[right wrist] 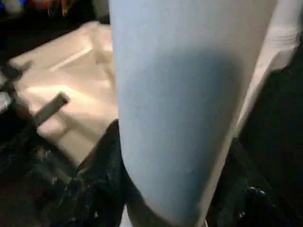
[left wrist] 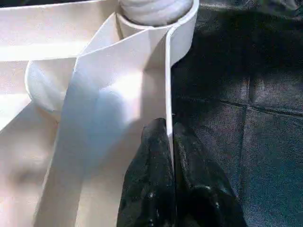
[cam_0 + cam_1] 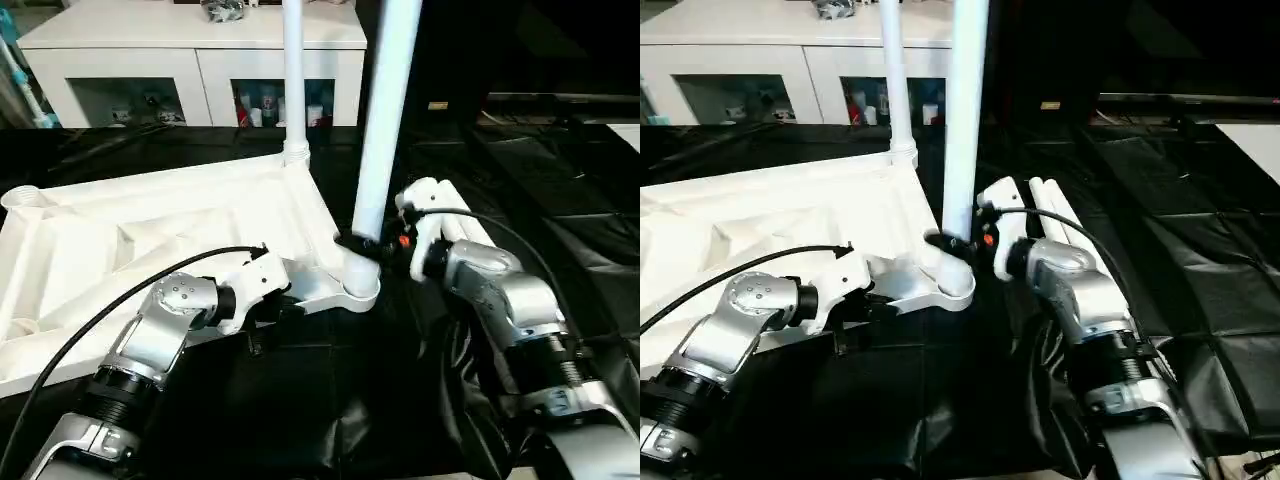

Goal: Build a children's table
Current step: Insert table leg to table base

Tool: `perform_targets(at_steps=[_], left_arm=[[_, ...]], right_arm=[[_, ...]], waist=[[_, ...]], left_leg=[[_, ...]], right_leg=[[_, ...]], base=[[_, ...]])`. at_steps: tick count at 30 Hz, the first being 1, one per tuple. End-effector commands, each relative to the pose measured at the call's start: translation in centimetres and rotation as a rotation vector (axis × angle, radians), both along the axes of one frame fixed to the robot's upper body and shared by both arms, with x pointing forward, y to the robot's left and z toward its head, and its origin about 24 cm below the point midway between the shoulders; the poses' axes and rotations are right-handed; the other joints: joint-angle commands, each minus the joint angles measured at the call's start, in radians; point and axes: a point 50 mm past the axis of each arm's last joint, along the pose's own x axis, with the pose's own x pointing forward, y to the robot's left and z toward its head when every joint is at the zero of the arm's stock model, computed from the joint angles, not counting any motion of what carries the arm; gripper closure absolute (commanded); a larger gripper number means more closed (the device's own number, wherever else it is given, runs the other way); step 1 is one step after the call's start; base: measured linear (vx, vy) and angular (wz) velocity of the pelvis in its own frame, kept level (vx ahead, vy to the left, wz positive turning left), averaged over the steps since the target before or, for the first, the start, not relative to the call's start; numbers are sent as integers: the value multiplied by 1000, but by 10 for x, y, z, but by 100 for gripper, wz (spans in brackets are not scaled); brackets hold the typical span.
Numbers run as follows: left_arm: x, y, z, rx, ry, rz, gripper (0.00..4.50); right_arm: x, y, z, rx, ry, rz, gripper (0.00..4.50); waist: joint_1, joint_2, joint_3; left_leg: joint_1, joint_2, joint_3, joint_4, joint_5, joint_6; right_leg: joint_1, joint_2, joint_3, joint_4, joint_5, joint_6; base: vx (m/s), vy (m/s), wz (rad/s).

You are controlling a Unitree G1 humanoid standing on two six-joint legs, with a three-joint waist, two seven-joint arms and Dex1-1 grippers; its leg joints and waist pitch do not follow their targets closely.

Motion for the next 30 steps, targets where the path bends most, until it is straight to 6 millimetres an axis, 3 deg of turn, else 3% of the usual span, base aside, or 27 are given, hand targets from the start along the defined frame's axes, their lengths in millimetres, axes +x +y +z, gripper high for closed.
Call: perform_targets(at_steps=[1, 11, 16, 20, 21, 22, 25, 27, 28, 29, 30], left_arm=[[-9, -5, -12, -34, 61, -22, 450], [-8, -6, -11, -27, 61, -30, 450], [-7, -5, -11, -22, 60, -30, 450], [-7, -4, -10, -22, 61, -30, 450], [-7, -4, -10, -23, 63, -31, 450], [-7, -4, -10, -23, 63, -32, 450], [-7, -4, -10, -24, 62, -34, 450], [-6, -4, -9, -25, 59, -36, 450], [-5, -4, -8, -25, 57, -36, 450], [-5, -4, -8, -25, 56, -36, 450], [-3, -4, -7, -25, 53, -35, 450]], right_arm=[[-1, -3, -2, -32, 16, 4, 265], [7, -3, -3, -6, 16, -37, 265], [9, -13, -14, 75, 74, -117, 265], [5, -18, -20, 110, 101, -142, 266], [3, -20, -23, 132, 116, -153, 266], [1, -21, -26, 145, 125, -162, 266], [-2, -24, -32, 162, 134, -180, 266], [-7, -24, -37, 182, 130, -193, 266], [-9, -23, -39, 197, 126, -202, 266], [-10, -23, -41, 208, 122, -209, 266], [-15, -22, -46, 230, 113, -229, 266]], waist=[[-1, -17, -60], [-1, -15, -60], [-3, -11, -60], [-3, -13, -61], [-1, 0, -60], [-2, -7, -62], [0, -4, -63], [2, 7, -63], [3, 11, -62], [2, 7, -62], [4, 14, -62]], left_leg=[[28, 57, -22, -64, -131, 80], [28, 56, -21, -62, -127, 81], [29, 57, -23, -64, -142, 76], [28, 56, -22, -63, -133, 80], [30, 56, -22, -64, -145, 75], [29, 57, -22, -64, -148, 73], [30, 57, -23, -64, -146, 73], [30, 57, -25, -65, -156, 66], [31, 57, -25, -66, -173, 59], [31, 57, -24, -67, -179, 56], [33, 59, -27, -71, -205, 42]], right_leg=[[27, -60, 42, -72, -8, -214], [27, -60, 41, -70, 9, -233], [28, -60, 41, -70, -1, -237], [29, -59, 40, -68, 24, -239], [27, -60, 41, -70, 14, -237], [30, -60, 41, -70, 21, -236], [29, -59, 39, -69, 42, -240], [28, -60, 39, -68, 33, -239], [27, -60, 40, -71, 25, -237], [28, -59, 40, -73, 21, -234], [26, -61, 40, -74, 0, -229]], base=[[0, 0, 0], [0, 0, 0], [0, 0, 0], [0, 0, 0], [0, 0, 0], [0, 0, 0], [0, 0, 0], [0, 0, 0], [0, 0, 0], [0, 0, 0], [0, 0, 0]])
